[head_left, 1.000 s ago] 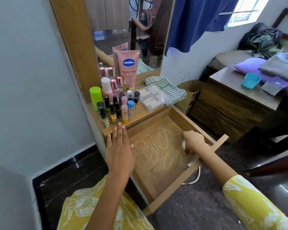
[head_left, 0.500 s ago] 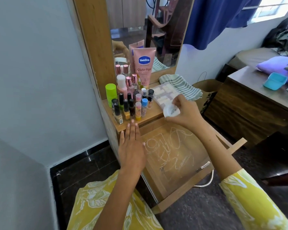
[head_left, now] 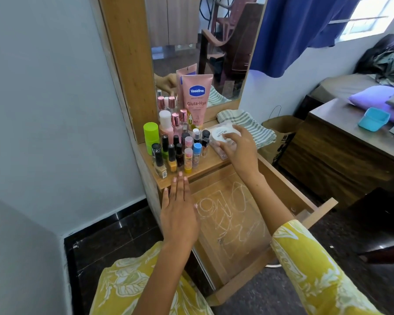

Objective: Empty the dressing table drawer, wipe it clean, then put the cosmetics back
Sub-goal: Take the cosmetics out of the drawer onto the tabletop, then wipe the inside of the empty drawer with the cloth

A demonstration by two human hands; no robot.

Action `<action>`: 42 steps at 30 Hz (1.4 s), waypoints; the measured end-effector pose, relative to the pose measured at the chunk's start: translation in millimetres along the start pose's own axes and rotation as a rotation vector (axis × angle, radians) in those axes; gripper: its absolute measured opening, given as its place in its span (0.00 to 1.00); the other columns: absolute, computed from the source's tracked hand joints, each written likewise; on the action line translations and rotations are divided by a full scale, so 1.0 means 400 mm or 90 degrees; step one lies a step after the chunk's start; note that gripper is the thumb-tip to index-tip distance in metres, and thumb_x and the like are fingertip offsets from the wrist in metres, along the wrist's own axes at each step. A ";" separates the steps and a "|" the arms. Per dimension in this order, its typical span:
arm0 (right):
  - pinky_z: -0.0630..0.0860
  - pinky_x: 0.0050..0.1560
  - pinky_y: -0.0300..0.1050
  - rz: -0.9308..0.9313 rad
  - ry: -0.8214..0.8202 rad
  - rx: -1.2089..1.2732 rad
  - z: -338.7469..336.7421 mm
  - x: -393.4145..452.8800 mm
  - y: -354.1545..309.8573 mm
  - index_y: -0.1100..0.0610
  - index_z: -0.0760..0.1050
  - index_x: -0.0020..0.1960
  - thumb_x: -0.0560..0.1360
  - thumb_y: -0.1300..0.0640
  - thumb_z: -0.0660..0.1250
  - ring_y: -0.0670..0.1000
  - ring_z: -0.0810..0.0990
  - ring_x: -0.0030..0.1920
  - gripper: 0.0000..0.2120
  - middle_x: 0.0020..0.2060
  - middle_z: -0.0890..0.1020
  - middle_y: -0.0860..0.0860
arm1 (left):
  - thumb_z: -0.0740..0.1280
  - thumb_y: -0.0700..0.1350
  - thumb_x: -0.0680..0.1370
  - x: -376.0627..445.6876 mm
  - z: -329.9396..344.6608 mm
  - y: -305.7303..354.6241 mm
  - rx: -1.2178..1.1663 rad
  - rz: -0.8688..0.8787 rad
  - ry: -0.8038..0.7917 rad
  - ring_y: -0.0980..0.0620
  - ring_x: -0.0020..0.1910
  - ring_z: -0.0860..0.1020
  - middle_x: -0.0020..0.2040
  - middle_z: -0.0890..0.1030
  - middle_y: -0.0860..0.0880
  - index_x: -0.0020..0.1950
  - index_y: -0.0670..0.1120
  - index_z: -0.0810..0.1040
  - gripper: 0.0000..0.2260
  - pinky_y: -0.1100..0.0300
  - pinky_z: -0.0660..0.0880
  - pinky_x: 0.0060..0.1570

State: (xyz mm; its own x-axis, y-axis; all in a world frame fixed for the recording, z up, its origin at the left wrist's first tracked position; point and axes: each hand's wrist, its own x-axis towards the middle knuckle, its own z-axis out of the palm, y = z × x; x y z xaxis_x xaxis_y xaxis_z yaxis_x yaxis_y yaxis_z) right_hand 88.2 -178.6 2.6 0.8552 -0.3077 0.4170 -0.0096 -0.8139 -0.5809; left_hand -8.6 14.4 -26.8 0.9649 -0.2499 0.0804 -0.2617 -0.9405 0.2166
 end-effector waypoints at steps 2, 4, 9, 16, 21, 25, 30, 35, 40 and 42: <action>0.70 0.61 0.50 0.036 0.063 -0.006 -0.013 -0.032 0.016 0.55 0.80 0.56 0.72 0.49 0.71 0.54 0.71 0.65 0.15 0.64 0.74 0.55 | 0.48 0.50 0.83 0.000 0.002 -0.001 0.000 0.001 0.003 0.50 0.75 0.36 0.75 0.34 0.46 0.73 0.43 0.33 0.28 0.53 0.36 0.73; 0.73 0.57 0.49 0.064 0.102 -0.022 -0.021 -0.057 0.034 0.55 0.80 0.55 0.71 0.48 0.72 0.54 0.74 0.61 0.17 0.61 0.76 0.55 | 0.49 0.50 0.83 0.001 0.003 -0.001 0.000 0.001 0.004 0.50 0.75 0.36 0.75 0.34 0.46 0.73 0.43 0.33 0.28 0.53 0.36 0.72; 0.75 0.51 0.47 0.054 0.087 0.034 -0.018 -0.066 0.048 0.59 0.82 0.50 0.70 0.51 0.73 0.51 0.76 0.51 0.14 0.53 0.78 0.54 | 0.48 0.50 0.83 -0.001 0.000 -0.001 0.004 0.002 -0.001 0.50 0.75 0.36 0.75 0.34 0.46 0.73 0.43 0.33 0.28 0.52 0.37 0.74; 0.77 0.50 0.48 0.015 0.098 0.068 -0.021 -0.043 0.062 0.60 0.81 0.52 0.74 0.56 0.70 0.50 0.77 0.48 0.10 0.51 0.79 0.54 | 0.47 0.51 0.83 -0.008 -0.008 0.035 0.012 -0.009 -0.030 0.48 0.74 0.36 0.74 0.33 0.43 0.74 0.41 0.35 0.28 0.51 0.35 0.71; 0.67 0.68 0.52 -0.011 0.000 -0.115 -0.055 0.003 0.156 0.61 0.71 0.67 0.76 0.66 0.58 0.55 0.72 0.65 0.19 0.64 0.76 0.57 | 0.55 0.49 0.81 -0.003 0.009 0.141 -0.047 0.147 0.078 0.46 0.74 0.42 0.75 0.41 0.43 0.75 0.42 0.46 0.28 0.48 0.38 0.69; 0.67 0.67 0.53 -0.090 -0.093 -0.252 -0.071 0.014 0.204 0.59 0.73 0.65 0.75 0.62 0.62 0.56 0.74 0.63 0.19 0.62 0.77 0.56 | 0.48 0.49 0.83 0.127 -0.012 0.202 0.017 0.232 0.074 0.49 0.75 0.37 0.75 0.36 0.45 0.75 0.42 0.38 0.26 0.52 0.31 0.68; 0.69 0.60 0.49 -0.123 -0.052 -0.273 -0.089 0.025 0.200 0.59 0.78 0.56 0.71 0.58 0.71 0.56 0.76 0.57 0.14 0.56 0.79 0.56 | 0.50 0.48 0.83 0.255 -0.006 0.212 0.131 0.225 0.018 0.48 0.76 0.39 0.77 0.40 0.44 0.76 0.41 0.42 0.27 0.50 0.36 0.73; 0.65 0.71 0.50 -0.147 -0.197 -0.150 -0.099 0.036 0.208 0.58 0.73 0.67 0.77 0.63 0.64 0.54 0.69 0.70 0.18 0.68 0.73 0.53 | 0.51 0.46 0.82 0.277 -0.003 0.217 0.152 0.231 -0.032 0.48 0.76 0.42 0.77 0.42 0.44 0.76 0.40 0.42 0.27 0.52 0.38 0.73; 0.67 0.66 0.43 -0.180 -0.117 -0.132 -0.133 0.004 0.200 0.58 0.76 0.63 0.77 0.66 0.62 0.52 0.75 0.64 0.16 0.62 0.78 0.54 | 0.52 0.46 0.82 0.279 -0.007 0.226 0.125 0.201 -0.054 0.48 0.76 0.42 0.77 0.42 0.43 0.76 0.40 0.41 0.28 0.52 0.39 0.74; 0.73 0.60 0.44 -0.158 -0.085 -0.100 -0.146 -0.026 0.203 0.57 0.78 0.61 0.76 0.65 0.64 0.52 0.80 0.57 0.15 0.56 0.82 0.54 | 0.52 0.45 0.82 0.281 -0.008 0.231 0.120 0.192 -0.060 0.48 0.76 0.42 0.77 0.42 0.43 0.76 0.40 0.41 0.28 0.53 0.39 0.73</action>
State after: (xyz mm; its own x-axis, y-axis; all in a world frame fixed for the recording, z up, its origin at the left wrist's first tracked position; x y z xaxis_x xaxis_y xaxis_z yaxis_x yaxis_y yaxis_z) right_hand 48.3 -270.3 -8.2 0.9021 -0.0316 0.4303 0.1362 -0.9255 -0.3535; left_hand 75.7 -100.0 5.2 0.8451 -0.5341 0.0211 -0.5344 -0.8451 0.0135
